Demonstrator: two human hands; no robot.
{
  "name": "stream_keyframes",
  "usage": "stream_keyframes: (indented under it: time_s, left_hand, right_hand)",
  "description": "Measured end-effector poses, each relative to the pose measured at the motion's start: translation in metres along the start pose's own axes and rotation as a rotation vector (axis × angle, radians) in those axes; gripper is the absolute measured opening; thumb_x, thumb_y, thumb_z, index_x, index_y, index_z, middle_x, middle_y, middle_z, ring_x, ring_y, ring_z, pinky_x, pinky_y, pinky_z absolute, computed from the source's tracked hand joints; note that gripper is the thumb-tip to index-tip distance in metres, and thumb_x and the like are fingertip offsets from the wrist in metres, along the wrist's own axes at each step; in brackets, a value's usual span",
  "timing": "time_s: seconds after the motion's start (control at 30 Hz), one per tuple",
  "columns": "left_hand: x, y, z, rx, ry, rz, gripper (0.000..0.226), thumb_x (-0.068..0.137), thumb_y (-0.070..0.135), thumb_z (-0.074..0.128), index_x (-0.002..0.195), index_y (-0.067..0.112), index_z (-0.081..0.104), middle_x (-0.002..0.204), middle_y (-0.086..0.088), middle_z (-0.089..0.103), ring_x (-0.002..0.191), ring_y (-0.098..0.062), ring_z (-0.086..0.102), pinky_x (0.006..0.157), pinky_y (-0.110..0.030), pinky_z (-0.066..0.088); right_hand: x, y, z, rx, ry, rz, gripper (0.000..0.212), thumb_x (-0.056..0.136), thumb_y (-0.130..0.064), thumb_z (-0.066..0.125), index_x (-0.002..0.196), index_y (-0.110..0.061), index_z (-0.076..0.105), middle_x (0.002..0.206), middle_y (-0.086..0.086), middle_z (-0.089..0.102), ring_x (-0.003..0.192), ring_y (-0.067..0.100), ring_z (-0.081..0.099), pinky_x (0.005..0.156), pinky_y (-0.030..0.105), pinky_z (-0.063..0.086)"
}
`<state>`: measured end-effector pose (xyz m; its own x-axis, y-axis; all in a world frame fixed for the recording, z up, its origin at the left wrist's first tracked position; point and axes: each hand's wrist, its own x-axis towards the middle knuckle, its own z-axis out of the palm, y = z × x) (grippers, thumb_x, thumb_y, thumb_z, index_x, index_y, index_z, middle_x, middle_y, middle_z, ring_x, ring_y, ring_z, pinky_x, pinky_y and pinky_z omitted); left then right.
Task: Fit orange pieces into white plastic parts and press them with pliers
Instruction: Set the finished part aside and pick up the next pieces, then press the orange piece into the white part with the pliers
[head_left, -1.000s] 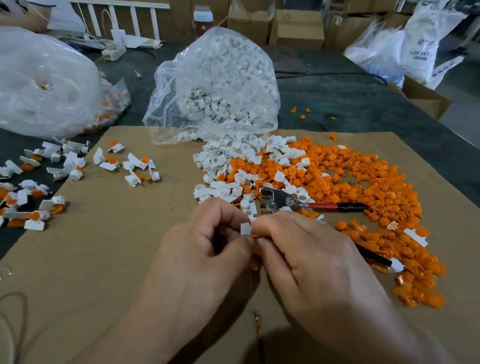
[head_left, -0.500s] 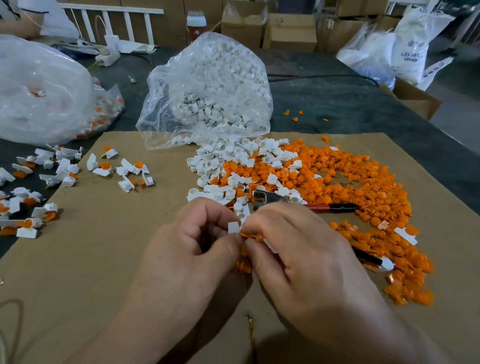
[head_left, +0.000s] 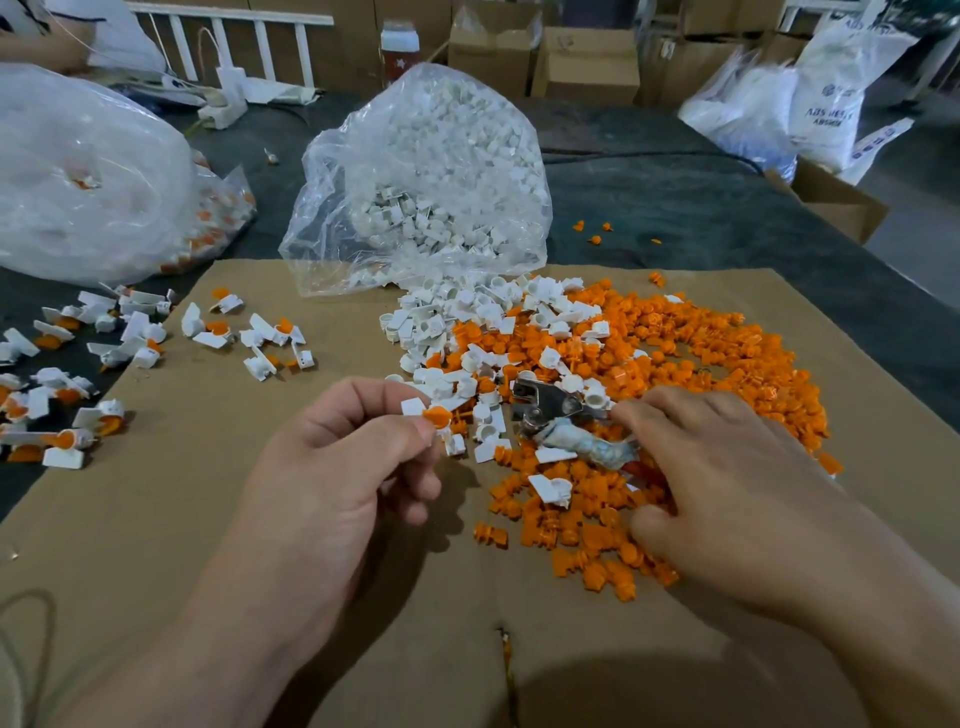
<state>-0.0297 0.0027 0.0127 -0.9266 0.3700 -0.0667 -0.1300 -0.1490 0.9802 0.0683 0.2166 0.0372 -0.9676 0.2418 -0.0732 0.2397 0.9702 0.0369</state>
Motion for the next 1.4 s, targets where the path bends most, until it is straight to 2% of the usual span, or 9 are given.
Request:
stream_keyframes:
  time_s: [0.1, 0.23, 0.37, 0.57, 0.73, 0.9, 1.03, 1.23, 1.4]
  left_hand:
    - [0.0, 0.0, 0.001, 0.014, -0.002, -0.011, 0.023, 0.084, 0.0, 0.063, 0.074, 0.019, 0.071, 0.063, -0.006, 0.061, 0.051, -0.013, 0.056, 0.042, -0.02, 0.045]
    - [-0.001, -0.003, 0.0, 0.041, -0.039, -0.001, 0.007, 0.074, 0.012, 0.07, 0.076, 0.019, 0.071, 0.065, -0.006, 0.062, 0.053, -0.013, 0.057, 0.043, -0.021, 0.045]
    - [0.0, -0.008, -0.002, 0.083, -0.048, 0.0, 0.017, 0.086, 0.005, 0.066, 0.08, 0.02, 0.072, 0.066, -0.005, 0.064, 0.055, -0.013, 0.059, 0.045, -0.021, 0.046]
    - [0.0, -0.01, -0.003, 0.084, -0.063, 0.002, 0.018, 0.086, 0.006, 0.067, 0.081, 0.022, 0.073, 0.068, -0.006, 0.066, 0.056, -0.014, 0.061, 0.045, -0.021, 0.047]
    - [0.0, -0.01, -0.001, 0.062, -0.037, 0.015, 0.016, 0.084, 0.007, 0.068, 0.082, 0.021, 0.073, 0.067, -0.006, 0.065, 0.056, -0.014, 0.061, 0.045, -0.021, 0.046]
    - [0.0, -0.008, 0.001, 0.03, -0.014, 0.07, 0.013, 0.084, 0.008, 0.069, 0.082, 0.02, 0.072, 0.069, -0.011, 0.066, 0.053, -0.013, 0.059, 0.044, -0.02, 0.046]
    - [0.001, -0.008, -0.001, 0.016, -0.002, 0.127, 0.011, 0.083, 0.014, 0.075, 0.085, 0.024, 0.073, 0.074, -0.008, 0.069, 0.054, -0.012, 0.059, 0.045, -0.022, 0.046]
    - [0.001, -0.009, -0.001, -0.002, 0.006, 0.214, 0.011, 0.077, 0.02, 0.07, 0.085, 0.026, 0.073, 0.071, -0.006, 0.067, 0.053, -0.011, 0.059, 0.045, -0.021, 0.046]
    - [-0.001, -0.008, 0.002, 0.018, 0.0, 0.253, 0.011, 0.076, 0.018, 0.069, 0.084, 0.026, 0.073, 0.065, -0.002, 0.062, 0.052, -0.01, 0.058, 0.044, -0.02, 0.045]
  right_hand:
    - [0.005, 0.003, 0.003, 0.018, 0.016, 0.023, 0.074, 0.09, -0.052, 0.043, 0.149, -0.036, 0.002, 0.154, -0.011, 0.014, 0.14, 0.015, 0.015, 0.113, 0.037, 0.022]
    - [0.01, 0.005, 0.003, 0.048, 0.034, 0.022, 0.067, 0.091, -0.05, 0.043, 0.149, -0.036, 0.012, 0.15, -0.012, 0.024, 0.136, 0.014, 0.022, 0.109, 0.036, 0.027]
    - [0.012, 0.008, 0.004, 0.049, 0.054, 0.002, 0.067, 0.087, -0.056, 0.042, 0.147, -0.039, 0.017, 0.144, -0.016, 0.034, 0.126, 0.014, 0.029, 0.101, 0.035, 0.029]
    - [0.016, 0.008, 0.006, 0.069, 0.058, -0.015, 0.067, 0.081, -0.071, 0.036, 0.141, -0.043, 0.025, 0.135, -0.018, 0.041, 0.122, 0.013, 0.033, 0.1, 0.039, 0.029]
    - [0.015, 0.002, 0.002, 0.069, 0.216, -0.002, 0.053, 0.078, -0.053, 0.044, 0.127, -0.035, 0.046, 0.108, -0.012, 0.049, 0.104, 0.014, 0.041, 0.086, 0.035, 0.031]
    - [0.008, -0.001, -0.011, 0.273, 0.415, -0.042, 0.049, 0.081, -0.044, 0.045, 0.126, -0.026, 0.052, 0.105, -0.008, 0.052, 0.1, 0.012, 0.046, 0.078, 0.027, 0.037]
    - [0.0, -0.01, -0.012, 0.284, 0.374, -0.184, 0.047, 0.077, -0.048, 0.049, 0.119, -0.029, 0.057, 0.1, -0.012, 0.055, 0.092, 0.008, 0.047, 0.072, 0.016, 0.038]
    - [-0.005, -0.017, -0.011, 0.322, 0.356, -0.261, 0.05, 0.075, -0.046, 0.047, 0.118, -0.024, 0.061, 0.1, -0.008, 0.059, 0.092, 0.016, 0.057, 0.069, 0.035, 0.053]
    - [-0.007, -0.017, -0.009, 0.34, 0.337, -0.244, 0.048, 0.074, -0.041, 0.056, 0.118, -0.024, 0.063, 0.101, -0.009, 0.061, 0.091, 0.012, 0.056, 0.071, 0.026, 0.05]
